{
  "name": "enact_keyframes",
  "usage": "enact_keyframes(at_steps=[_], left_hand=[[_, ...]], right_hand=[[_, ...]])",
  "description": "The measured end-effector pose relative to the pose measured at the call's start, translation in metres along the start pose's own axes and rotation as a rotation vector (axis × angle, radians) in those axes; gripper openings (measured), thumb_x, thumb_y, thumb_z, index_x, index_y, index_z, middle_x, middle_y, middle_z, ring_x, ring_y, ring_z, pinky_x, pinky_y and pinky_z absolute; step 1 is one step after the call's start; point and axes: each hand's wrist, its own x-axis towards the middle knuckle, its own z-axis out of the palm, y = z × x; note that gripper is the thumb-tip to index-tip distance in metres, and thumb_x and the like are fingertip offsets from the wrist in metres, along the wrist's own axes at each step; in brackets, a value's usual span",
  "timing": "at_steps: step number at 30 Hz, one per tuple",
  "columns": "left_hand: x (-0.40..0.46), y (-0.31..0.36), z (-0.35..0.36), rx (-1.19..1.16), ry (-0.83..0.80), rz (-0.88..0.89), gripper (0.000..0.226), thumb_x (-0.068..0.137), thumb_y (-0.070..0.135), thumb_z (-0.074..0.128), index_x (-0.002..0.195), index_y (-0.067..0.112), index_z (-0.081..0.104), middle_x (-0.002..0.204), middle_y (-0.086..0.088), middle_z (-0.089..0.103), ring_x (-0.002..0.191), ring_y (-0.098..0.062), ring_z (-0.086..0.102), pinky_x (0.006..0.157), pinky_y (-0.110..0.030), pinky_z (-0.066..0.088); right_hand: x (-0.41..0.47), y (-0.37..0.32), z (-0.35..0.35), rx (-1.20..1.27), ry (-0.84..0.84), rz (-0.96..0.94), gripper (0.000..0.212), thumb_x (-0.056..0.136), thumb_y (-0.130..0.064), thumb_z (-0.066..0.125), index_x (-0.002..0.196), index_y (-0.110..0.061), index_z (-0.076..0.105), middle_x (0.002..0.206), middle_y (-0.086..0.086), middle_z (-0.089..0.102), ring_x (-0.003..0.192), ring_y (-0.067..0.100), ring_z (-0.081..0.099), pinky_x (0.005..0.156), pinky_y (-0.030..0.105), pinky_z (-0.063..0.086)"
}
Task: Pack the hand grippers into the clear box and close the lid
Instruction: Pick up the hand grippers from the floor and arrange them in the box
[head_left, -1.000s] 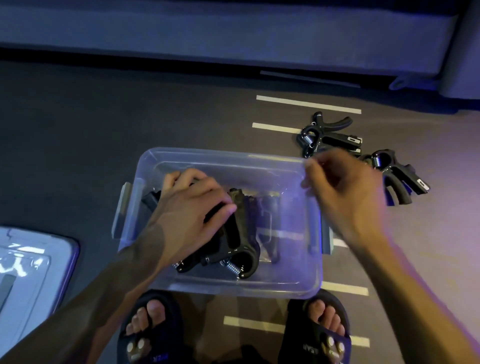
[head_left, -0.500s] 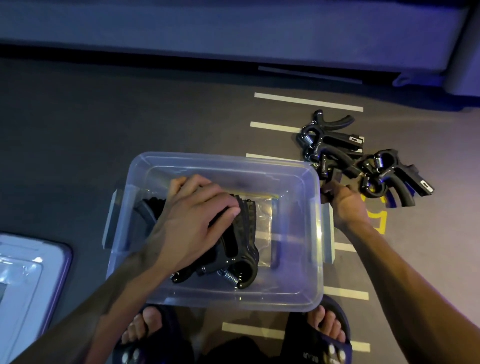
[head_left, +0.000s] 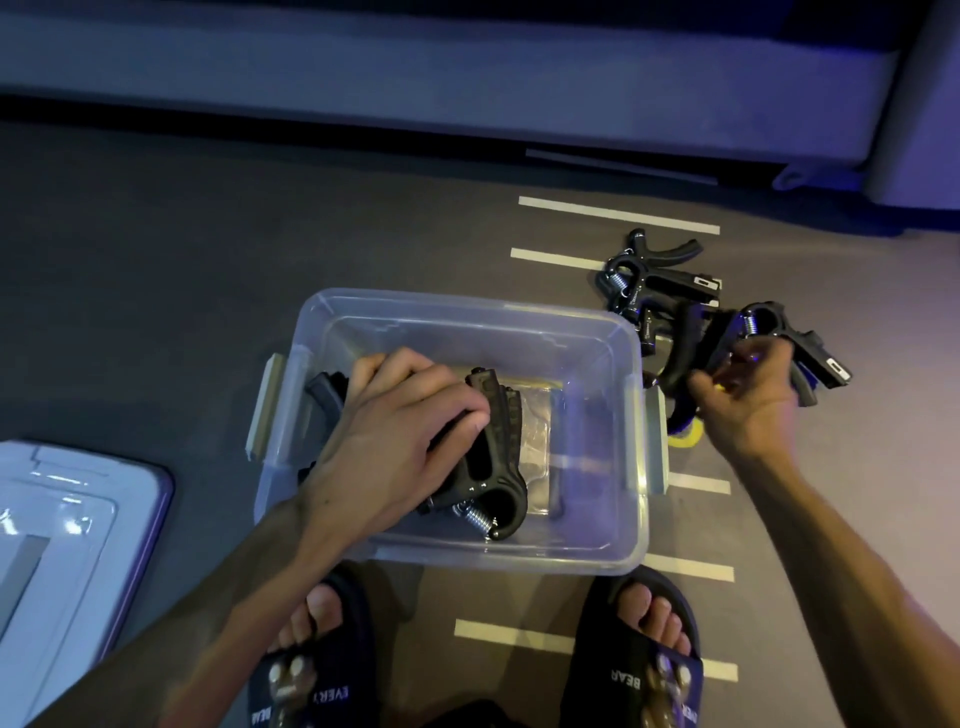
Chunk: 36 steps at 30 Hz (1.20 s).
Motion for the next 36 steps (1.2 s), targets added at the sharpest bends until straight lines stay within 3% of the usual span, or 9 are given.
enact_keyframes(at_steps=[2,5,9,13,17,21,29,31,36], left_hand=[[-0.006,0.003,-0.003,0.004,0.001,-0.004,0.021,0.102,0.040,0.050,0.104,0.031,0.069,0.101,0.017,0.064,0.103,-0.015,0.051,0.094,-0.029,0.023],[-0.012,0.007,-0.006,-0.020,0.028,-0.004,0.018,0.102,0.038,0.052,0.104,0.030,0.068,0.101,0.017,0.065,0.103,-0.016,0.052,0.095,-0.031,0.024],[-0.008,0.016,-0.011,-0.069,0.121,-0.012,0.017,0.101,0.038,0.055,0.101,0.029,0.070,0.097,0.020,0.065,0.099,-0.016,0.054,0.090,-0.033,0.030],[0.004,0.020,-0.026,-0.177,0.162,-0.047,0.014,0.096,0.039,0.061,0.101,0.030,0.071,0.094,0.024,0.065,0.097,-0.009,0.054,0.092,-0.036,0.036],[0.024,0.019,-0.038,-0.180,0.002,-0.001,0.039,0.088,0.061,0.057,0.118,0.038,0.064,0.102,0.025,0.066,0.099,-0.005,0.053,0.092,-0.034,0.034],[0.049,0.028,-0.039,0.031,-0.182,0.235,0.054,0.079,0.075,0.051,0.110,0.033,0.066,0.097,0.020,0.070,0.094,-0.010,0.054,0.089,-0.032,0.032],[0.073,0.039,-0.014,0.282,-0.304,0.570,0.044,0.075,0.071,0.062,0.077,0.028,0.059,0.071,0.013,0.068,0.079,-0.016,0.056,0.082,-0.033,0.027],[0.077,0.041,-0.006,0.273,-0.305,0.591,0.040,0.073,0.065,0.064,0.071,0.026,0.060,0.065,0.010,0.065,0.074,-0.019,0.059,0.081,-0.034,0.029],[0.079,0.036,0.011,0.274,-0.356,0.558,0.037,0.076,0.063,0.062,0.075,0.026,0.063,0.068,0.011,0.065,0.076,-0.018,0.056,0.080,-0.036,0.033]], right_hand=[[-0.002,-0.027,-0.026,0.103,0.067,-0.086,0.051,0.076,-0.028,0.070,0.119,-0.037,0.043,0.080,-0.009,0.060,0.073,0.020,0.066,0.072,0.046,0.059],[-0.017,-0.071,-0.052,0.234,0.047,-0.267,0.050,0.086,-0.010,0.069,0.130,-0.025,0.050,0.083,-0.013,0.060,0.067,-0.002,0.063,0.057,0.023,0.054],[-0.054,-0.115,-0.056,0.267,-0.197,-0.539,0.043,0.088,-0.009,0.072,0.119,-0.033,0.054,0.099,-0.017,0.066,0.089,0.007,0.070,0.074,0.023,0.055],[-0.072,-0.116,-0.030,0.060,-0.457,-0.705,0.039,0.087,-0.008,0.072,0.118,-0.024,0.055,0.104,-0.012,0.067,0.091,0.003,0.069,0.073,0.012,0.050],[-0.077,-0.101,0.002,-0.187,-0.585,-0.890,0.036,0.079,-0.004,0.070,0.110,-0.018,0.058,0.103,-0.005,0.064,0.094,0.015,0.063,0.079,0.037,0.054],[-0.076,-0.082,0.018,-0.257,-0.610,-0.929,0.034,0.078,-0.015,0.073,0.107,-0.023,0.057,0.099,-0.009,0.065,0.089,0.016,0.063,0.072,0.039,0.052],[-0.081,-0.071,0.022,-0.426,-0.529,-0.907,0.030,0.070,-0.018,0.077,0.093,-0.023,0.059,0.087,0.003,0.073,0.077,0.034,0.068,0.056,0.031,0.042],[-0.079,-0.075,0.021,-0.513,-0.544,-0.899,0.027,0.073,-0.020,0.075,0.095,-0.021,0.060,0.090,0.007,0.072,0.082,0.036,0.068,0.061,0.033,0.045],[-0.067,-0.067,0.018,-0.528,-0.699,-0.855,0.037,0.084,-0.019,0.067,0.119,-0.019,0.058,0.122,0.004,0.063,0.117,0.025,0.058,0.094,0.032,0.045]])
